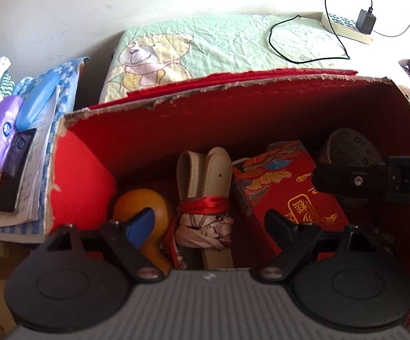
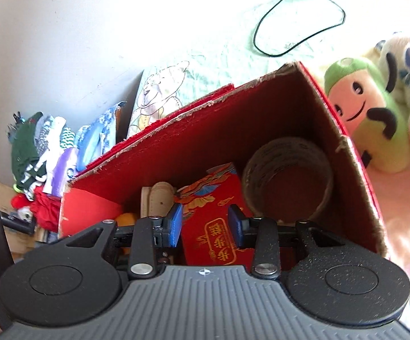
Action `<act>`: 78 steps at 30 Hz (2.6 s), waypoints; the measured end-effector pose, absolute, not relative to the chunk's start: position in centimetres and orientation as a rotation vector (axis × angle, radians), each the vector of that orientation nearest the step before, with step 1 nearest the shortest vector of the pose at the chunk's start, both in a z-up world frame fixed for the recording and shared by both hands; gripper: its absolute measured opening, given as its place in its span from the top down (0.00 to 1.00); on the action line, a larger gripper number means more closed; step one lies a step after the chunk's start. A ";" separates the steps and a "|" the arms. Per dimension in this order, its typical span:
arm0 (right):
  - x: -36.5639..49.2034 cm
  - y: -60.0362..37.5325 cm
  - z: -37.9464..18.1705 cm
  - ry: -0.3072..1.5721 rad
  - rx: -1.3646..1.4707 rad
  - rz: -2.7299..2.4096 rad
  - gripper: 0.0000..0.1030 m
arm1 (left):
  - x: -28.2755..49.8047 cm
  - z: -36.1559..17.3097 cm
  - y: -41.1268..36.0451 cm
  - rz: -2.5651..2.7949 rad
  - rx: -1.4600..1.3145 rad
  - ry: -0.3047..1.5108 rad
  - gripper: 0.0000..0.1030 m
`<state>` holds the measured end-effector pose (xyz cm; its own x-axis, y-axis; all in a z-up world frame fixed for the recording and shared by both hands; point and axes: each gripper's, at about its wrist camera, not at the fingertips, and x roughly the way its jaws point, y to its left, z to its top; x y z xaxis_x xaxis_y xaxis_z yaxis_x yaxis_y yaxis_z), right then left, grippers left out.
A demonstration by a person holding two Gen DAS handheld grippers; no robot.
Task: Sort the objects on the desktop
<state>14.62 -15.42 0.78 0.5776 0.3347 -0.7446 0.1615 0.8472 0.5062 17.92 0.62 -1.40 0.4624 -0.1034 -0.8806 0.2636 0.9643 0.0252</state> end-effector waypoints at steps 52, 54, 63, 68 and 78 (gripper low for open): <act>5.0 -16.9 6.2 0.765 0.277 0.159 0.60 | 6.6 6.7 -2.0 0.023 0.051 0.893 0.04; 4.4 -17.0 6.3 0.761 0.267 0.167 0.60 | 5.8 6.9 -2.4 0.042 0.066 0.885 0.04; 2.0 -17.7 6.2 0.755 0.254 0.200 0.57 | 3.3 6.1 -3.2 0.080 0.034 0.930 0.04; 1.0 -18.1 5.3 0.781 0.246 0.212 0.57 | 2.3 4.9 -4.0 0.096 0.043 0.962 0.04; -0.4 -18.6 3.8 0.844 0.228 0.243 0.56 | 1.1 2.8 -5.1 0.114 0.060 1.030 0.04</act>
